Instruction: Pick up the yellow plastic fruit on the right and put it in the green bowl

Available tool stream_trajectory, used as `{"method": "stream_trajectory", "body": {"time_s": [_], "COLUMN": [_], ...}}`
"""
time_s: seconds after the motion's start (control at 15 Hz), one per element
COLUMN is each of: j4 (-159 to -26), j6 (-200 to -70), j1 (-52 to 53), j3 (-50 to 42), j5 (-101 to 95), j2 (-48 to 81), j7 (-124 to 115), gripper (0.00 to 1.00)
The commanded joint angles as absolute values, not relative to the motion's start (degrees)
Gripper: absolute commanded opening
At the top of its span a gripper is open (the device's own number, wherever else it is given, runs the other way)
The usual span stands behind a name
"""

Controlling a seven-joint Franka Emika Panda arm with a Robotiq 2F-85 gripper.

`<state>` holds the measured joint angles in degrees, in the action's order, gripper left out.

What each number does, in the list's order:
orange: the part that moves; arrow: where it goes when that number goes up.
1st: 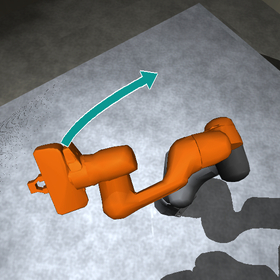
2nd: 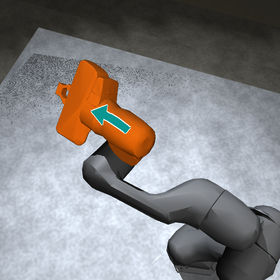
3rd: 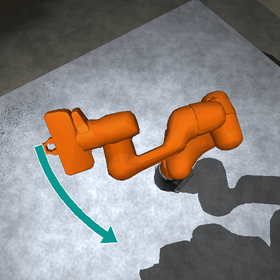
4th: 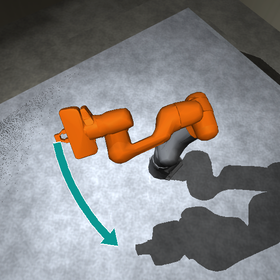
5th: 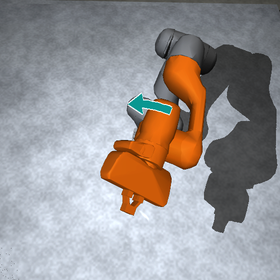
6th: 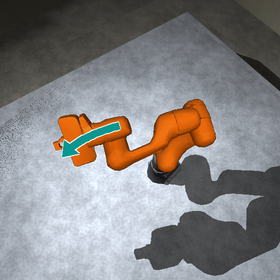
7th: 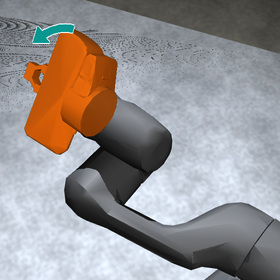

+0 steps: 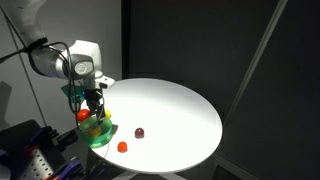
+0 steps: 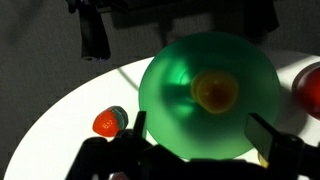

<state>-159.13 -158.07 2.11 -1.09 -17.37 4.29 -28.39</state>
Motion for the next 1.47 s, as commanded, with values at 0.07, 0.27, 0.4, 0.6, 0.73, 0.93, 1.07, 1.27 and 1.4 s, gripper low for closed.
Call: {"method": "stream_trajectory", "body": {"time_s": [0.07,0.27,0.4,0.6,0.73,0.93,1.07,1.27,1.4], "j4": [-159.01,-158.88,-158.82,-158.85,-159.07,-159.07,-159.13,-159.1,-159.03], "j6": [-156.29,-154.56,-153.85,-152.97,-152.84,-152.15,-150.54,-147.34,-144.36], "j1": [3.09,3.13,3.03,2.9,2.97,3.1,3.25,3.19,2.98], "j3": [-2.15,-1.75,-1.24,-0.25,0.49,1.63,2.32,3.08,3.48], "j5": [-18.54,-17.69,-16.24,-13.39,-11.3,-7.76,-5.07,-2.96,-2.88], "j2": [2.51,1.87,1.35,0.0,-1.34,-3.7,-5.56,-8.34,-10.33], "j7": [-33.01,-35.31,-35.25,-32.67,-30.76,-27.22,-24.15,-20.9,-19.81], "gripper": [1.0,1.0,1.0,1.0,1.0,1.0,1.0,1.0,1.0]}}
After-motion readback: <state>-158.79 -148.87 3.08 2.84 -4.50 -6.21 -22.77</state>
